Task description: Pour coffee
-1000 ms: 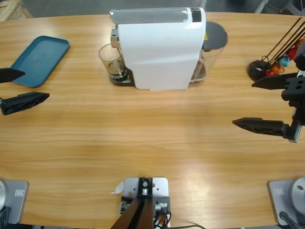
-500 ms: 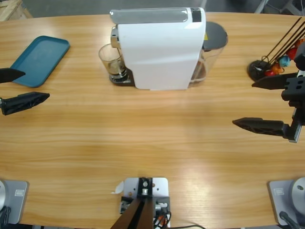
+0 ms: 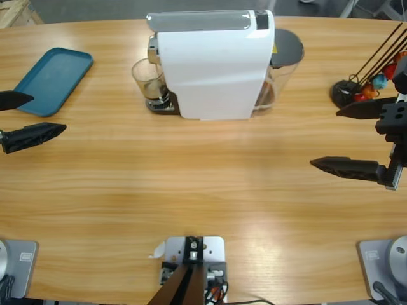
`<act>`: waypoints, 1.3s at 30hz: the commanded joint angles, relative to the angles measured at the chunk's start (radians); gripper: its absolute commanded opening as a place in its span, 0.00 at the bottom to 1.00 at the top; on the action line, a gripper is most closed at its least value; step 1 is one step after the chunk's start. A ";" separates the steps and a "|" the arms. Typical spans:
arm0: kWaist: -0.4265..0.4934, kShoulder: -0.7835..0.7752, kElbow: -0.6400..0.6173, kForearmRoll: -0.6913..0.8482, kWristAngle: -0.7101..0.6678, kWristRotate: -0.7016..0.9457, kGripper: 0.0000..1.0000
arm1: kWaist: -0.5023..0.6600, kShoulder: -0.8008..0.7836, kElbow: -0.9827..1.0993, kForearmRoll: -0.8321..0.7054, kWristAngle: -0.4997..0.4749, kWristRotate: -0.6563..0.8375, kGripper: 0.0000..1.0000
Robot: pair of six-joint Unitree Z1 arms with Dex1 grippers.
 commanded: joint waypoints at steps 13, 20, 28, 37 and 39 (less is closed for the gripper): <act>-0.013 0.046 0.028 -0.019 -0.014 0.007 0.95 | 0.014 -0.008 0.033 -0.005 -0.010 0.011 0.99; -0.013 0.162 -0.016 -0.088 -0.087 0.033 0.95 | 0.014 -0.027 0.048 -0.023 -0.022 0.020 0.99; -0.013 0.393 -0.018 -0.260 -0.122 0.068 0.96 | 0.013 -0.026 0.048 -0.023 -0.021 0.020 0.99; -0.013 0.530 0.009 -0.337 -0.047 0.055 0.96 | 0.014 -0.025 0.048 -0.023 -0.018 0.020 0.99; -0.013 0.549 0.069 -0.478 -0.047 0.052 0.95 | 0.014 -0.025 0.048 -0.023 -0.018 0.020 0.99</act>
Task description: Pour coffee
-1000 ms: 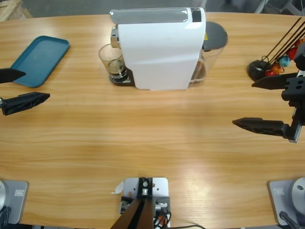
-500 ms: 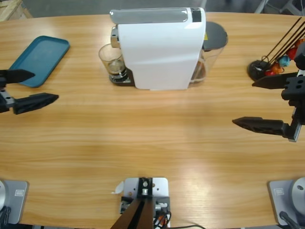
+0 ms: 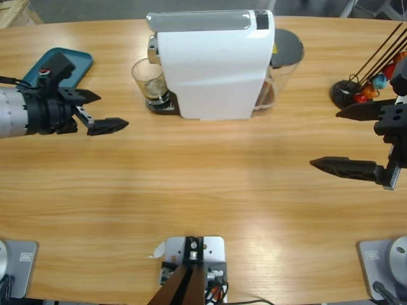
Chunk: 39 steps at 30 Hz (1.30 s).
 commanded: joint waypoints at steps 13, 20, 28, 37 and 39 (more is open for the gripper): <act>-0.011 0.343 0.260 -0.764 0.073 0.001 0.90 | 0.014 -0.019 0.031 -0.008 -0.007 0.007 0.98; -0.011 0.584 0.305 -1.236 0.075 0.020 0.91 | 0.014 -0.013 0.029 -0.008 -0.007 0.007 0.98; -0.011 0.642 0.331 -1.346 0.054 0.040 0.91 | 0.014 -0.008 0.028 -0.006 -0.007 0.007 0.98; -0.009 0.643 0.306 -1.357 0.056 0.052 0.91 | 0.014 0.001 0.023 -0.005 -0.006 0.005 0.98; -0.009 0.643 0.290 -1.357 0.056 0.043 0.91 | 0.014 0.004 0.023 -0.004 -0.006 0.006 0.98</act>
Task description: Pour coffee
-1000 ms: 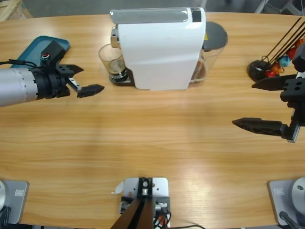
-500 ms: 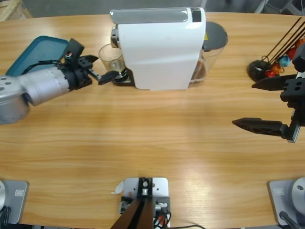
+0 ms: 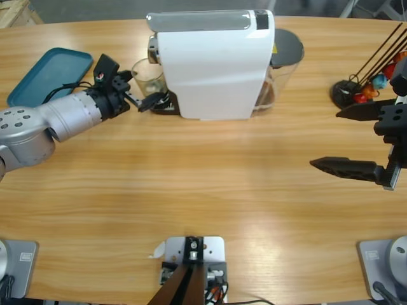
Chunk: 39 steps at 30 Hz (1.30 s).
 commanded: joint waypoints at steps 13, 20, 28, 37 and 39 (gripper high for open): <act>0.007 0.071 -0.068 -0.014 -0.011 -0.031 0.91 | 0.013 0.014 0.020 -0.002 -0.006 0.006 0.98; 0.021 0.074 -0.080 -0.012 -0.011 -0.033 0.83 | 0.013 0.013 0.020 -0.002 -0.006 0.007 0.98; 0.024 0.074 -0.084 -0.011 -0.018 -0.033 0.54 | 0.013 0.014 0.019 -0.002 -0.006 0.007 0.98; 0.024 0.074 -0.082 -0.011 -0.027 -0.029 0.29 | 0.013 0.024 0.022 -0.008 -0.003 0.008 0.98; 0.024 0.074 -0.078 -0.013 -0.027 -0.029 0.27 | 0.013 0.024 0.022 -0.008 -0.003 0.008 0.98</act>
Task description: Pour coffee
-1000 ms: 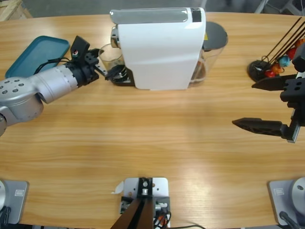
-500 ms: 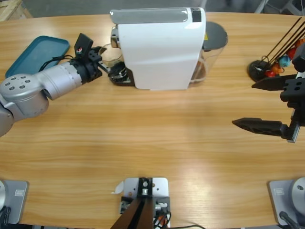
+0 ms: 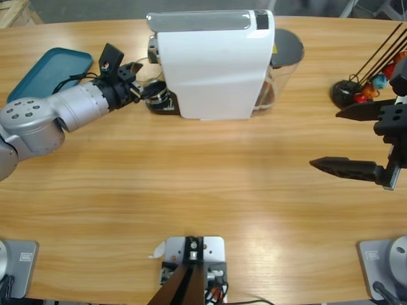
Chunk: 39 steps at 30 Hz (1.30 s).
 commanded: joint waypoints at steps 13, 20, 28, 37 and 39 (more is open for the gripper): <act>0.050 -0.133 0.107 -0.004 0.018 -0.010 0.28 | 0.013 0.025 0.020 -0.009 -0.003 0.012 0.98; 0.102 -0.334 0.185 0.051 0.165 -0.006 0.28 | 0.013 0.018 0.022 -0.010 -0.002 0.012 0.98; 0.336 -0.492 0.190 0.275 0.206 -0.055 0.27 | 0.013 0.002 0.028 -0.014 -0.001 0.012 0.98; 0.472 -0.336 0.206 0.217 0.232 -0.110 0.28 | 0.013 -0.003 0.029 -0.014 -0.001 0.012 0.98; 0.500 -0.265 0.203 0.155 0.236 -0.122 0.28 | 0.013 -0.002 0.029 -0.016 -0.001 0.012 0.98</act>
